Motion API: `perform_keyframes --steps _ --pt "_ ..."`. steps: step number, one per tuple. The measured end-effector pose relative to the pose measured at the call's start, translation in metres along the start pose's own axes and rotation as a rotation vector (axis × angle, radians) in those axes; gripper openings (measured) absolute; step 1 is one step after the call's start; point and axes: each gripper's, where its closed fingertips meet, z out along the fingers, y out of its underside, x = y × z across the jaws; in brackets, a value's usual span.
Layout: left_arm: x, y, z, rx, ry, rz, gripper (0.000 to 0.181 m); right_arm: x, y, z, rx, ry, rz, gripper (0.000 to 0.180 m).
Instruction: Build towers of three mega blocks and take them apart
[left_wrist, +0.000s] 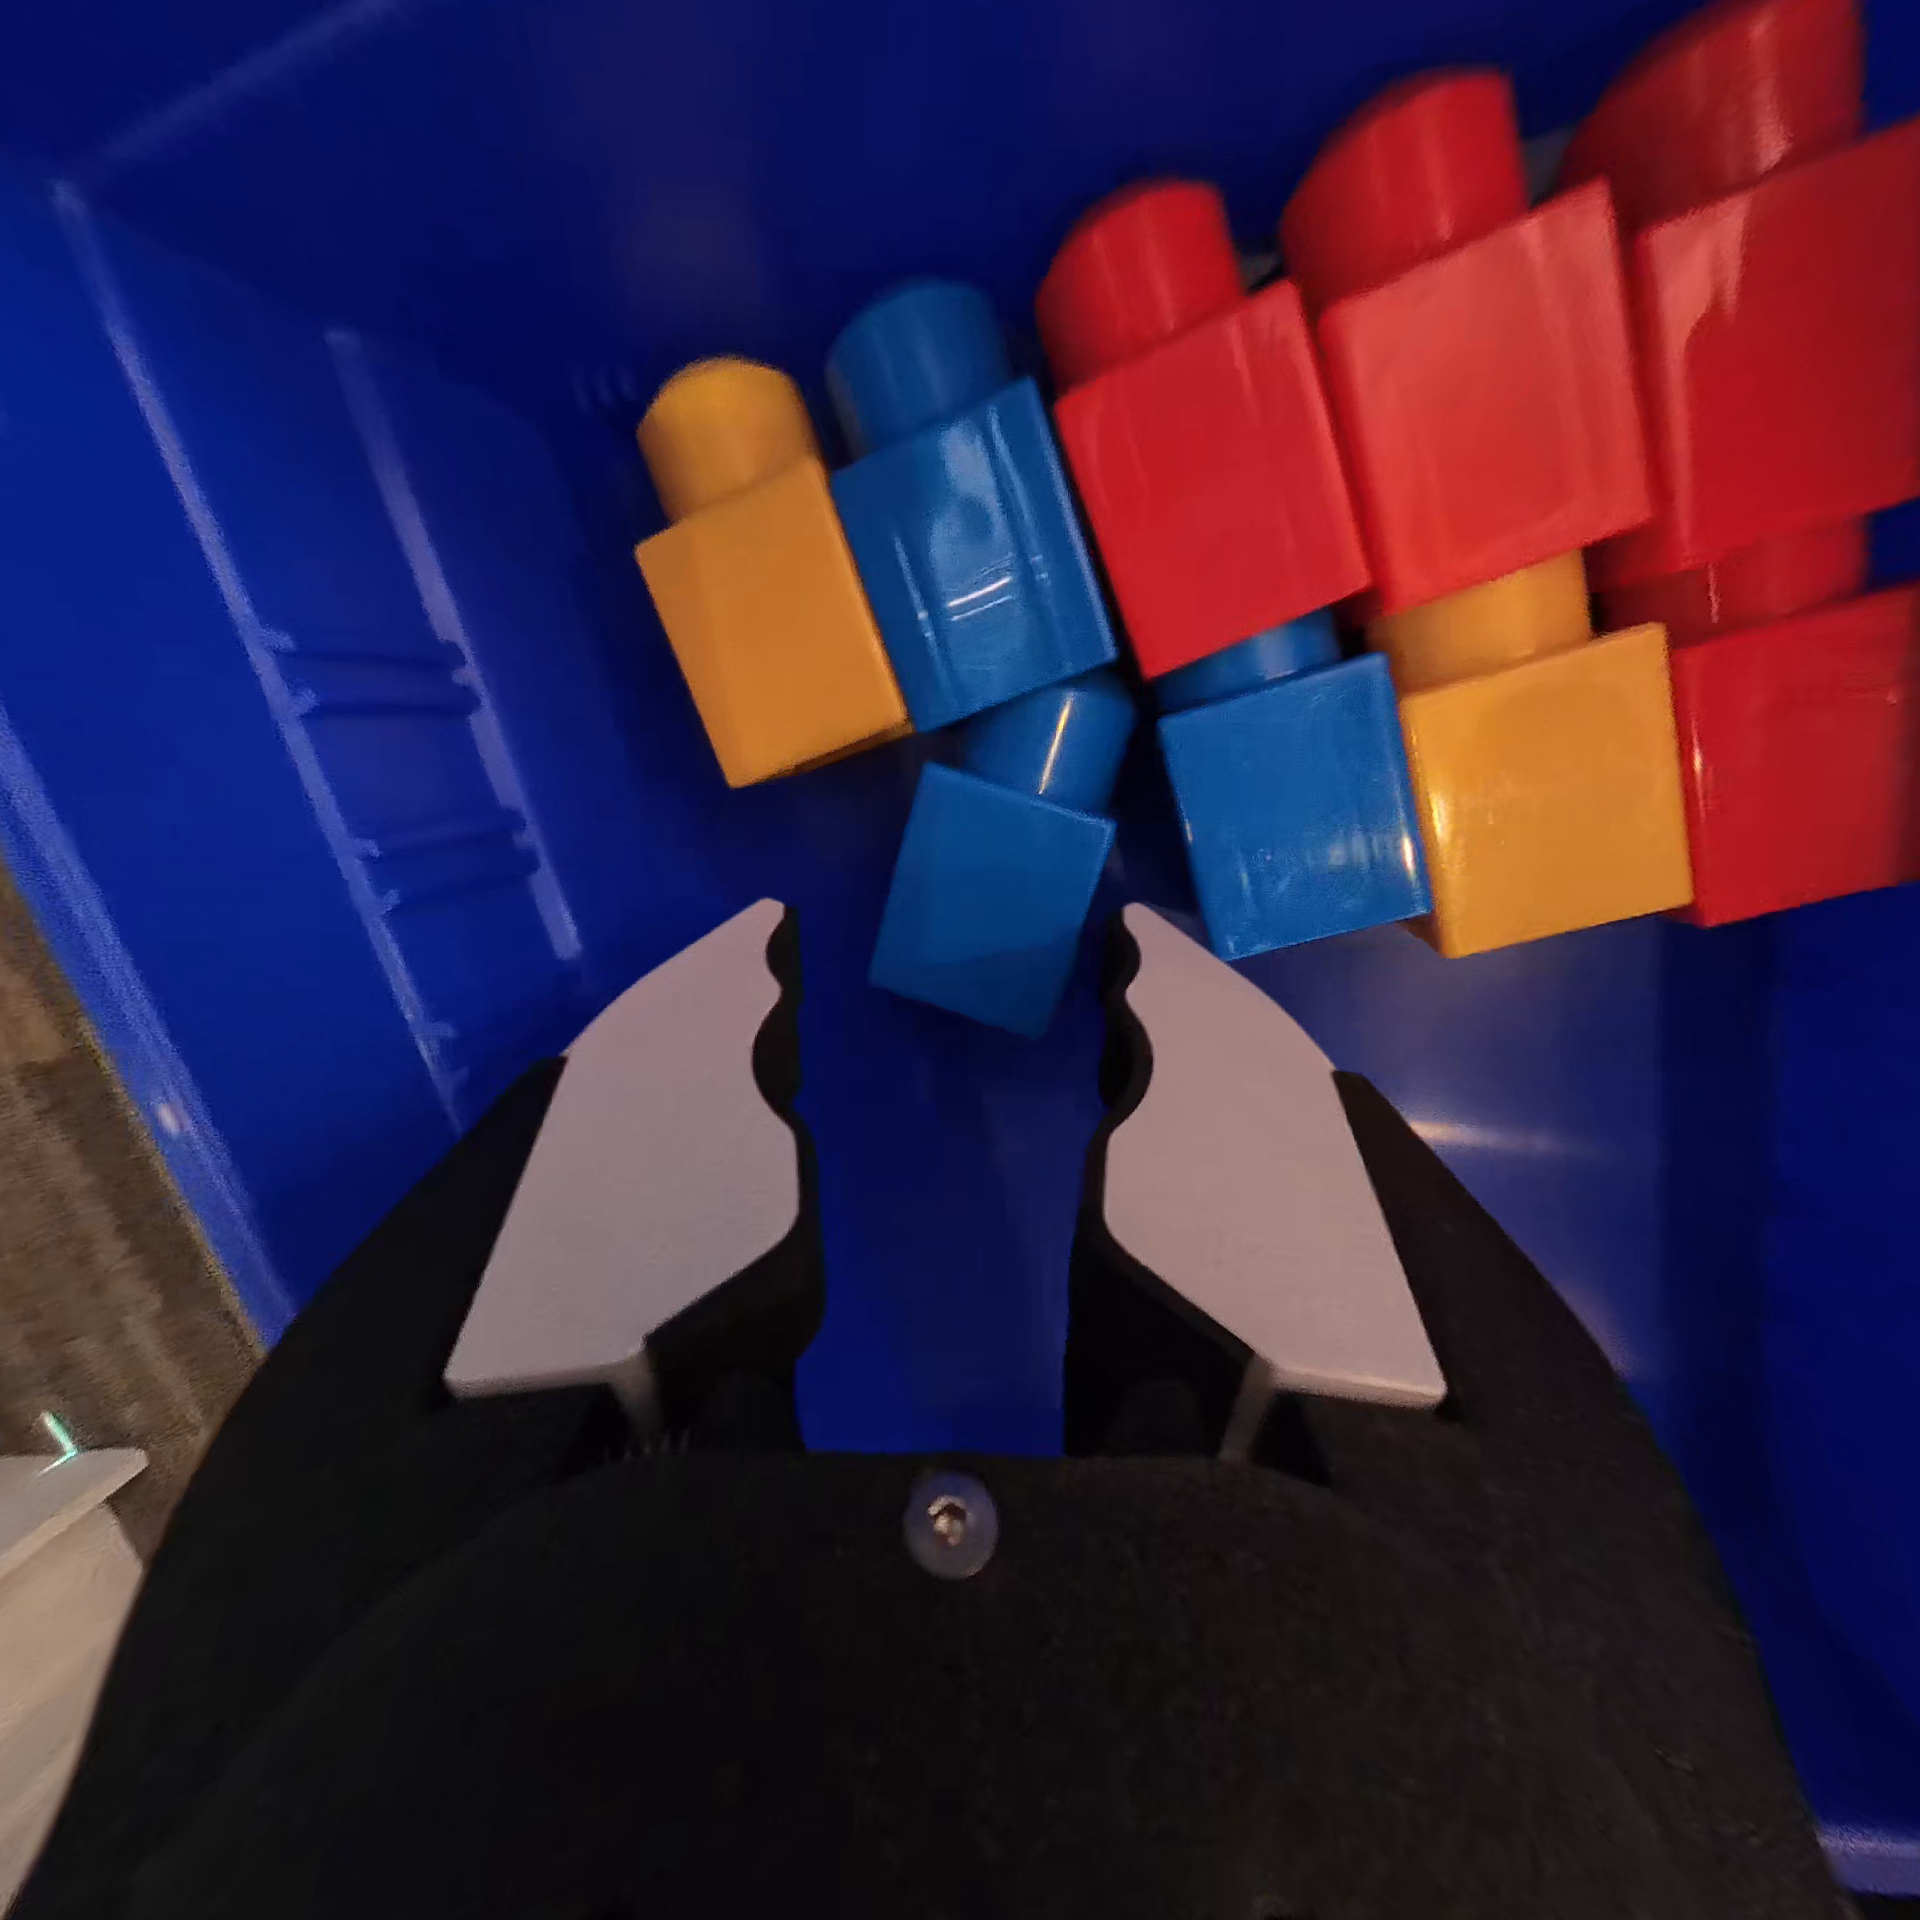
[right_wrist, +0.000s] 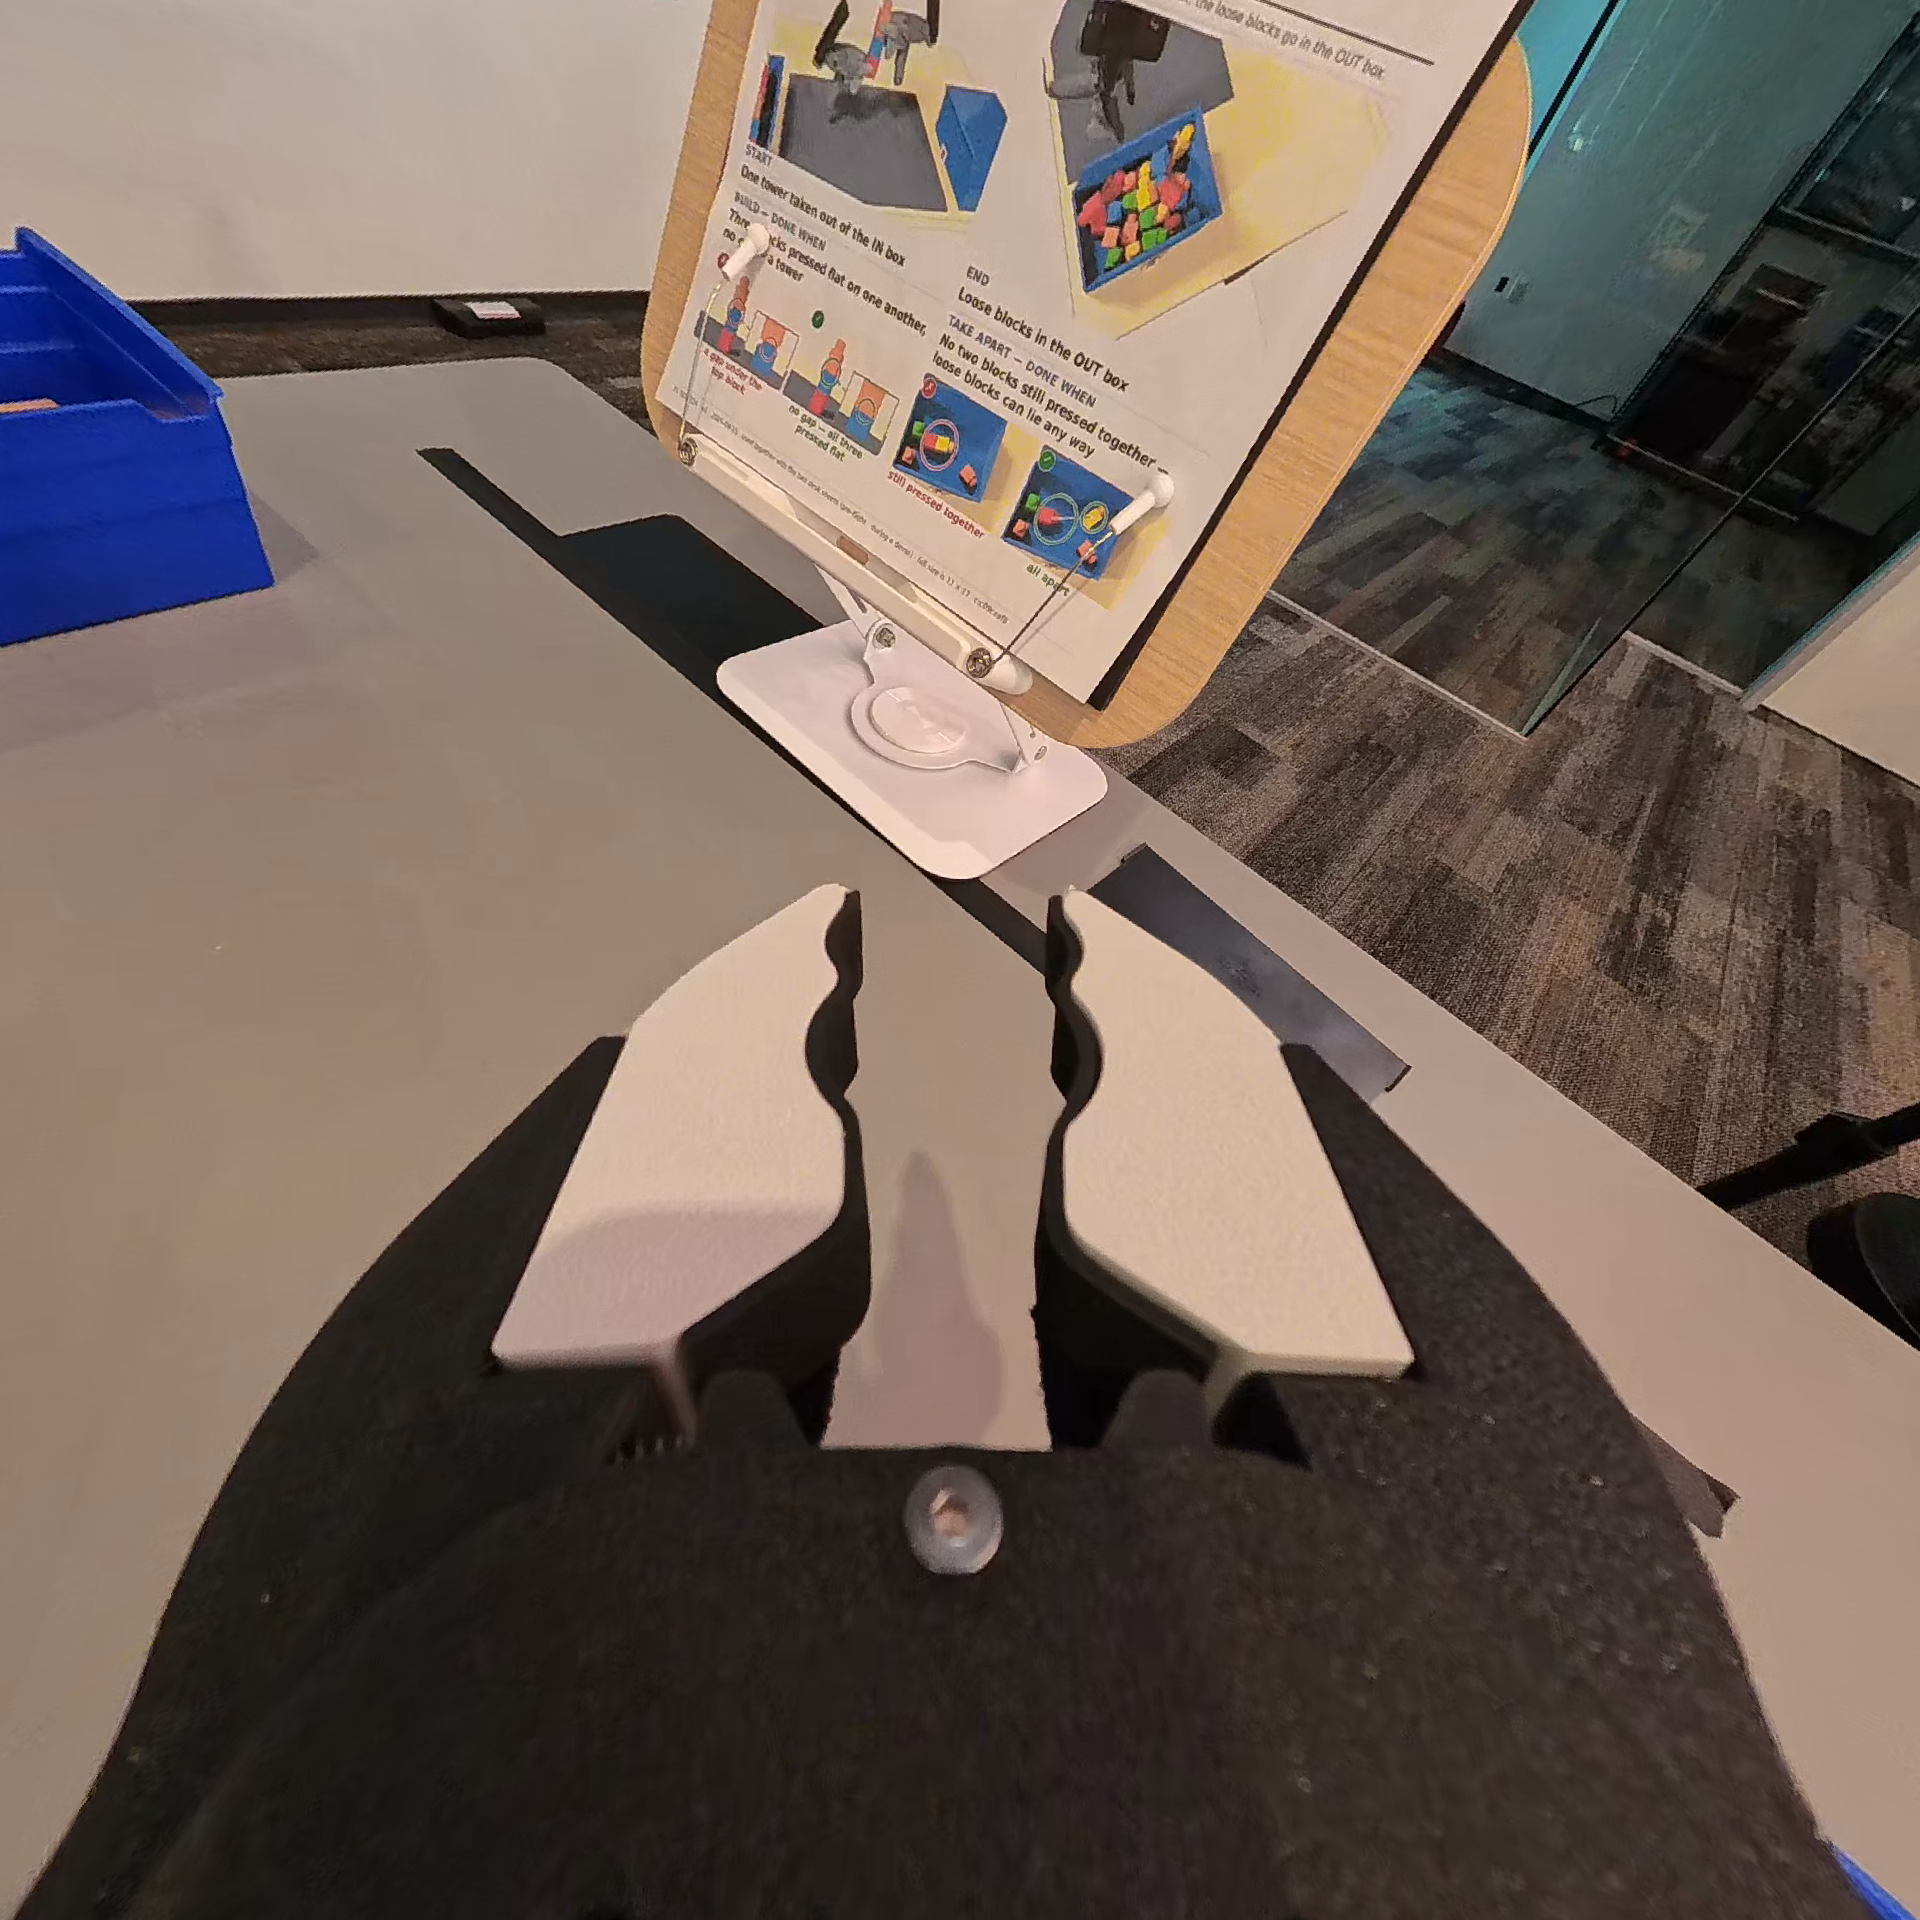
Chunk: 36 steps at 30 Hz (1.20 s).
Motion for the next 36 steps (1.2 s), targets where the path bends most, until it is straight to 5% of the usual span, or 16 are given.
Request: perform_keyframes --steps 12,25,30,36 --pt "-0.001 0.004 0.005 -0.009 0.011 0.022 0.038 0.001 0.011 0.007 -0.045 -0.012 0.006 0.032" --pt "0.009 0.0 -0.05 0.215 0.062 0.003 0.038 -0.011 0.019 0.018 -0.072 -0.065 0.016 0.031" --pt "0.088 -0.053 -0.141 0.635 0.46 -0.015 0.038 -0.04 -0.002 0.025 0.037 -0.209 0.051 0.032" --pt "0.23 -0.076 -0.257 1.062 0.789 0.247 0.038 -0.137 -0.075 0.014 0.366 -0.683 0.152 0.034"
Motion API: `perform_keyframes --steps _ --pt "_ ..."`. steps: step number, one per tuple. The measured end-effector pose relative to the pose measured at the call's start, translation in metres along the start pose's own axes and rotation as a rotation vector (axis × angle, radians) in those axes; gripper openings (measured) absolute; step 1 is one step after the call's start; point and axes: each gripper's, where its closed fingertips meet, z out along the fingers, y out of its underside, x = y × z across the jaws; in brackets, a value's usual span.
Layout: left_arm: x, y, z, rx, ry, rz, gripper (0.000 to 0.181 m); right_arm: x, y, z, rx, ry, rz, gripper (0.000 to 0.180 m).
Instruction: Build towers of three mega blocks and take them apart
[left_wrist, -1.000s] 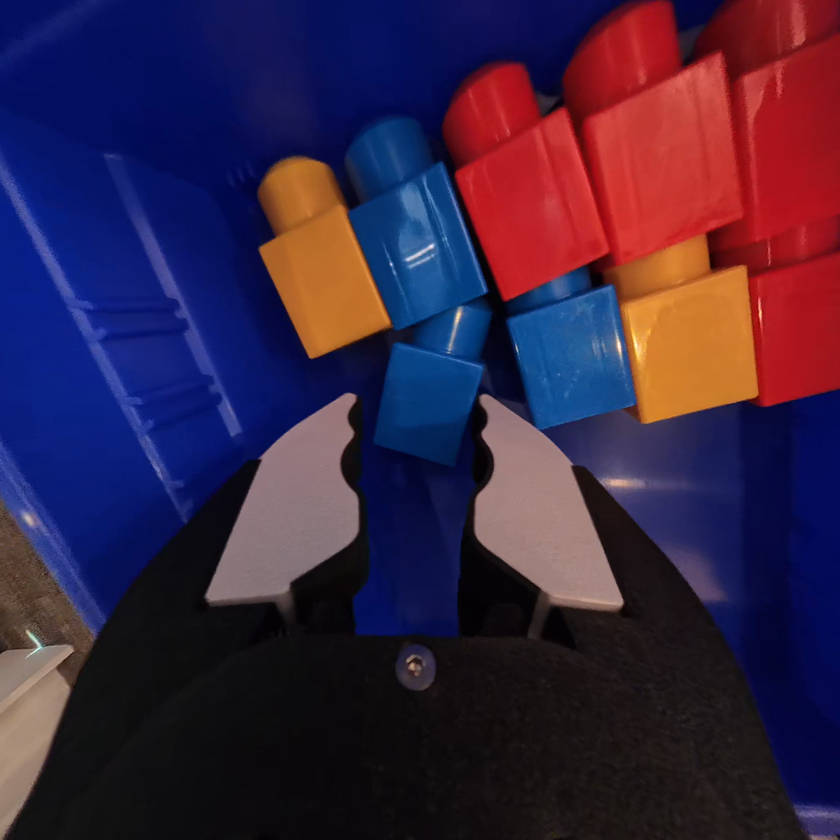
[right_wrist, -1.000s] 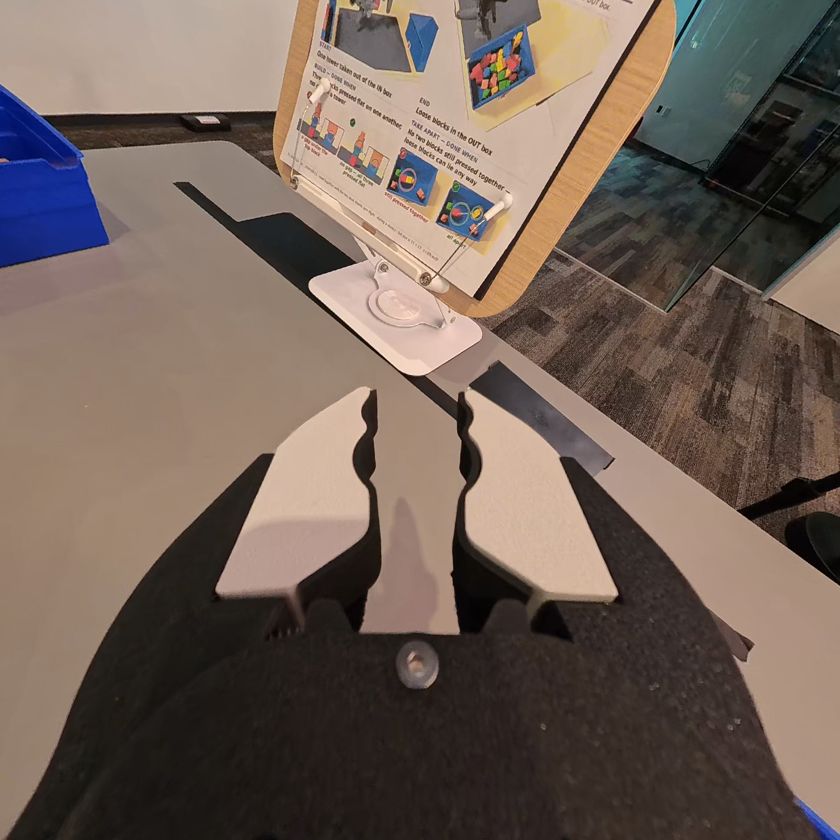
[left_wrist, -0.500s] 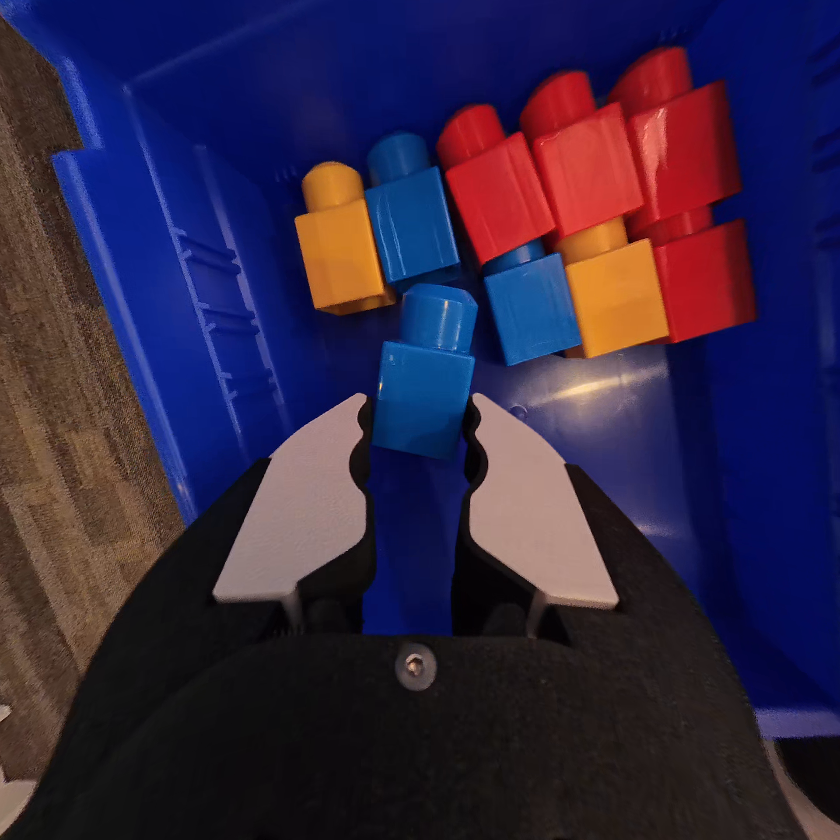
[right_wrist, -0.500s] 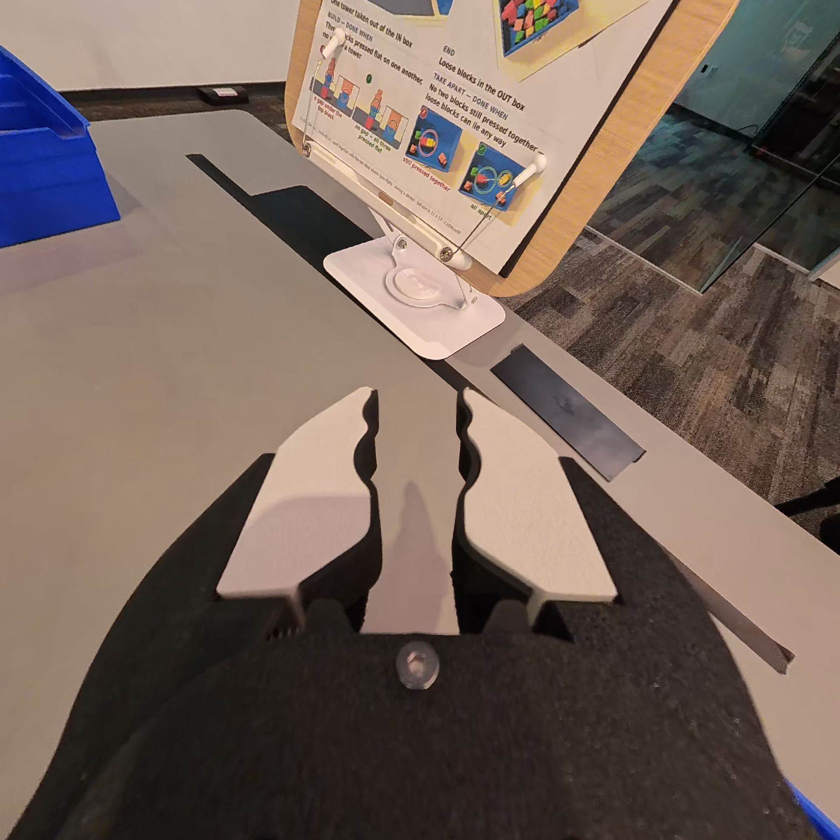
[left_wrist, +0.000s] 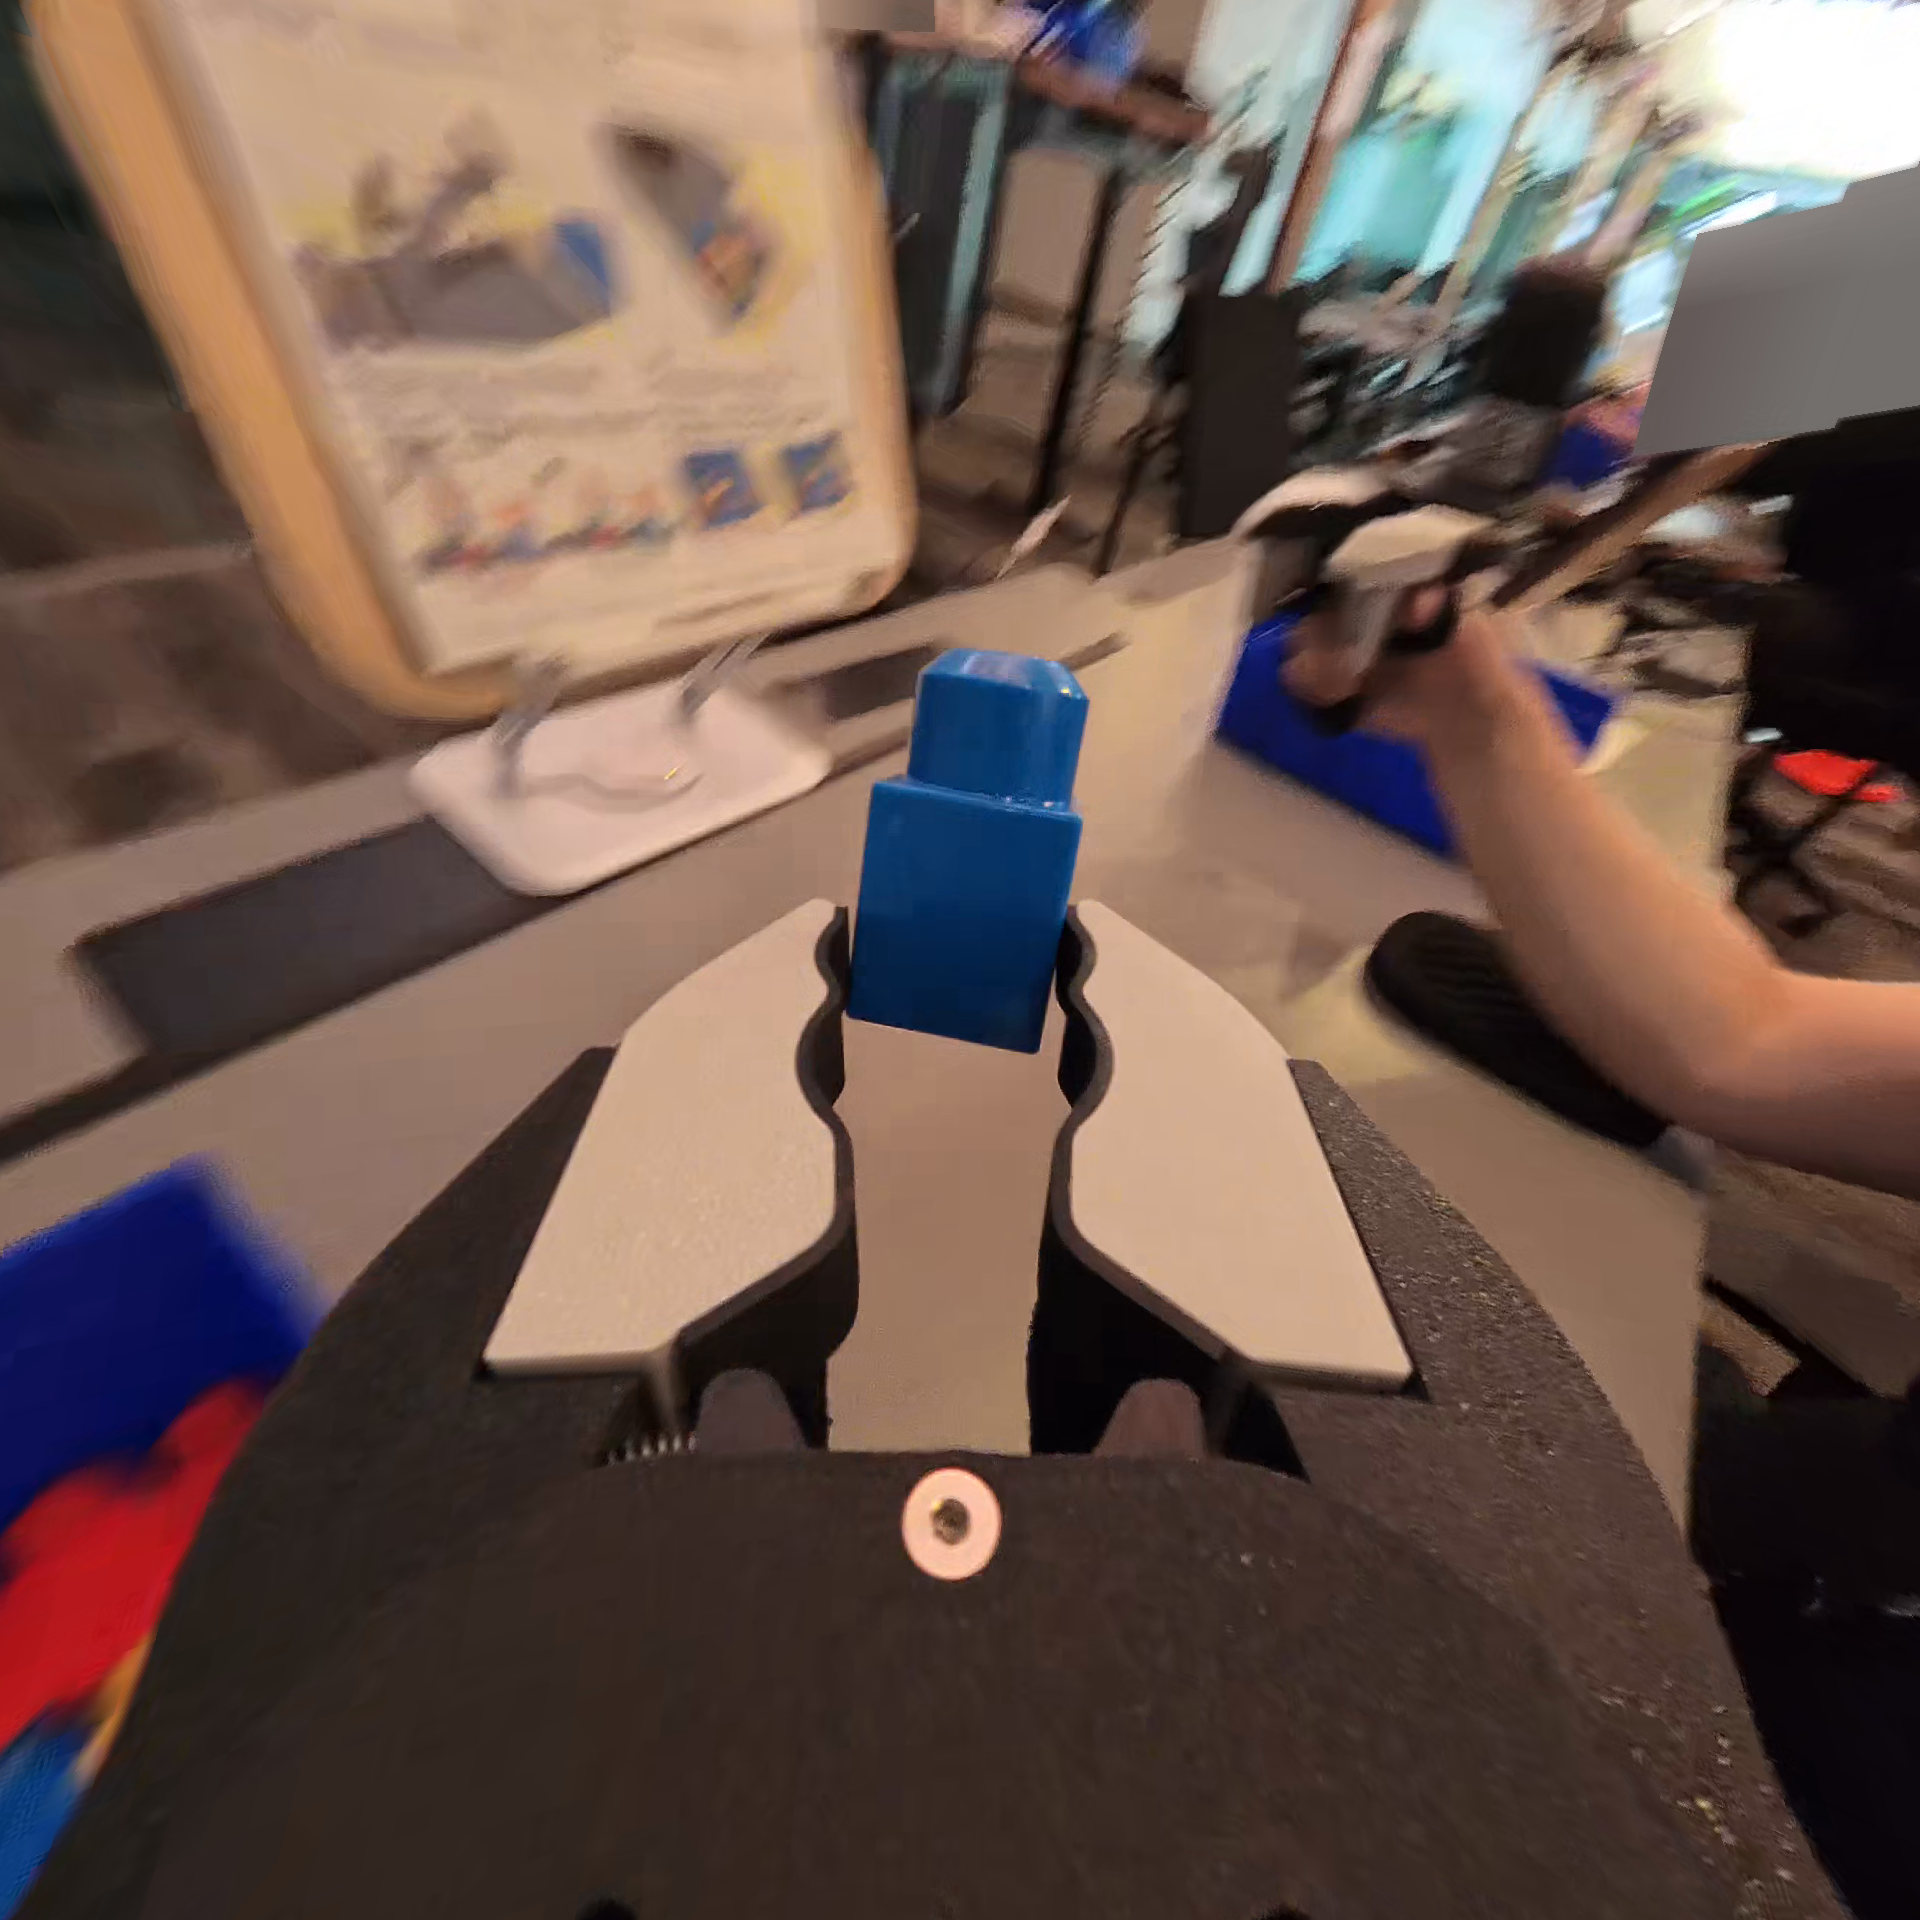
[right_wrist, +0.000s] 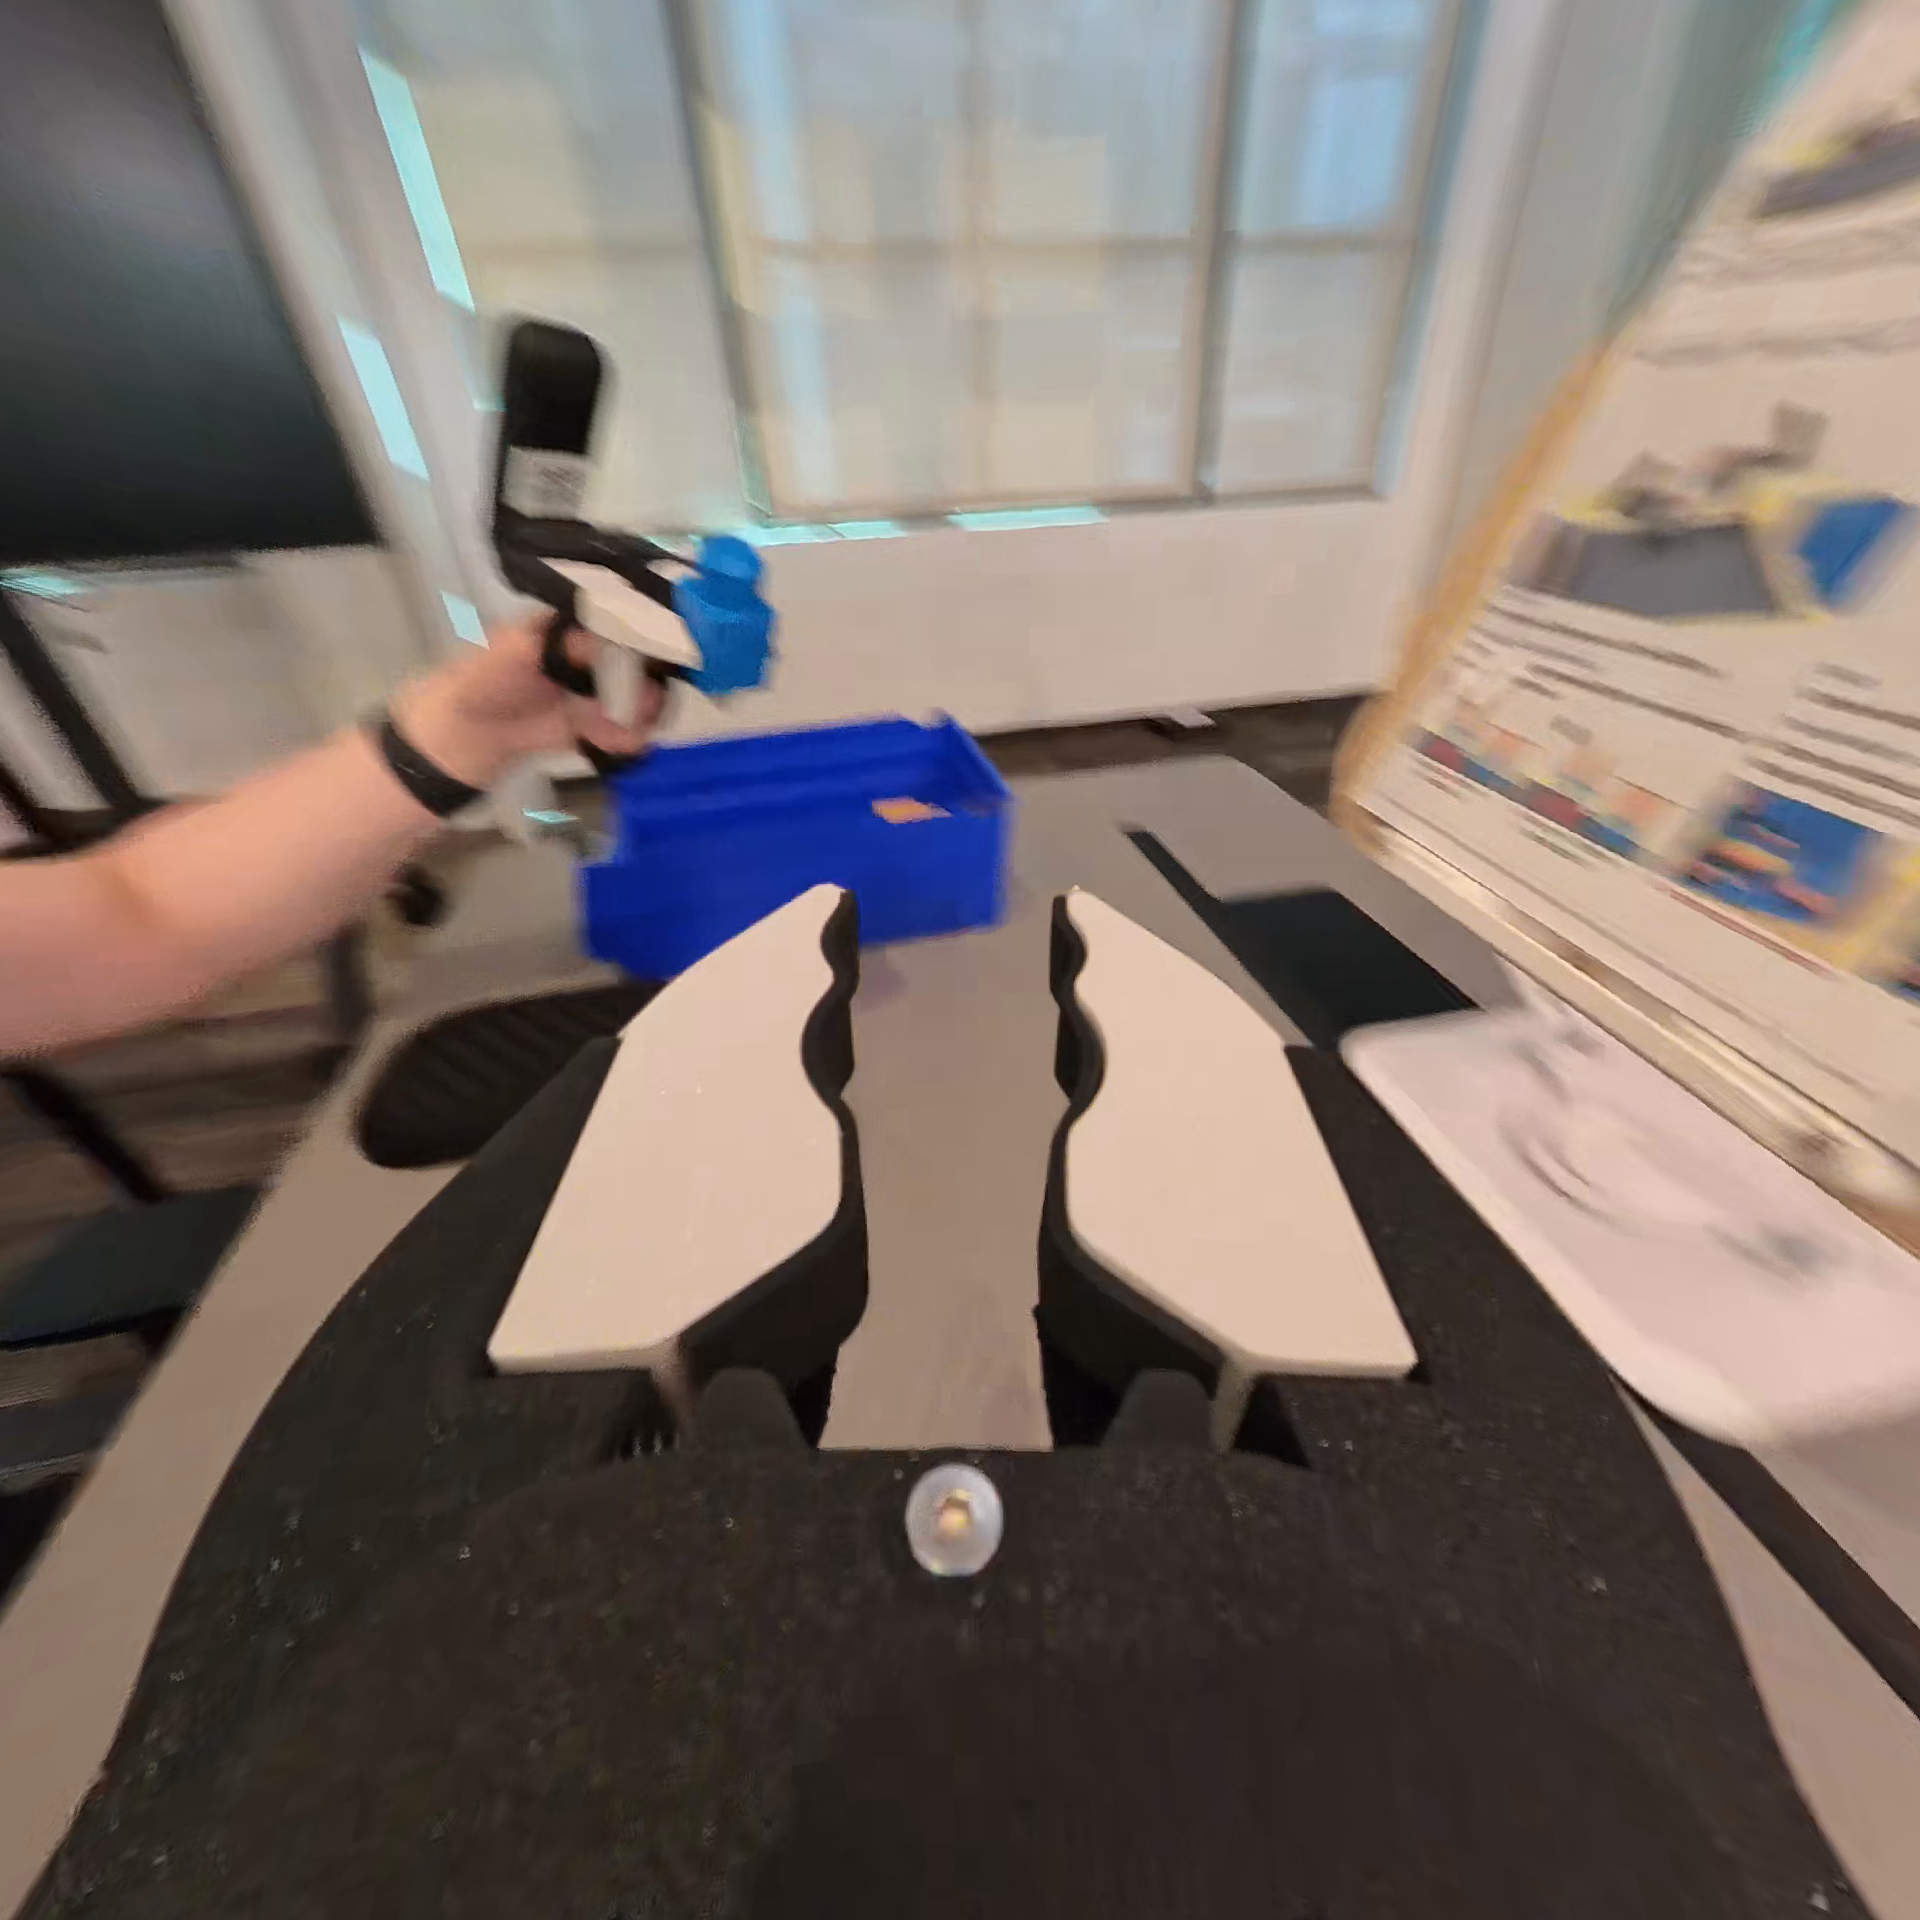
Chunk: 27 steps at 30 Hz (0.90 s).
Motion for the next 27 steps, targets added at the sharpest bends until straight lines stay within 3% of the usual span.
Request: perform_keyframes --steps 4,10,15,21,27 --pt "0.071 -0.025 0.035 0.168 0.184 0.051 0.038 -0.063 -0.02 0.042 0.129 -0.257 0.029 0.046" --pt "0.123 -0.025 0.07 0.191 0.336 0.027 0.038 -0.102 -0.023 0.077 0.16 -0.275 0.005 0.054" --pt "0.138 -0.021 0.081 0.182 0.356 0.058 0.038 -0.113 -0.029 0.081 0.193 -0.289 0.033 0.055" --pt "0.141 -0.02 0.082 0.164 0.362 0.061 0.037 -0.128 -0.028 0.078 0.184 -0.411 0.082 0.035" --pt "0.144 -0.009 0.085 0.101 0.368 0.065 0.037 -0.127 -0.026 0.075 0.152 -0.439 0.108 0.034"
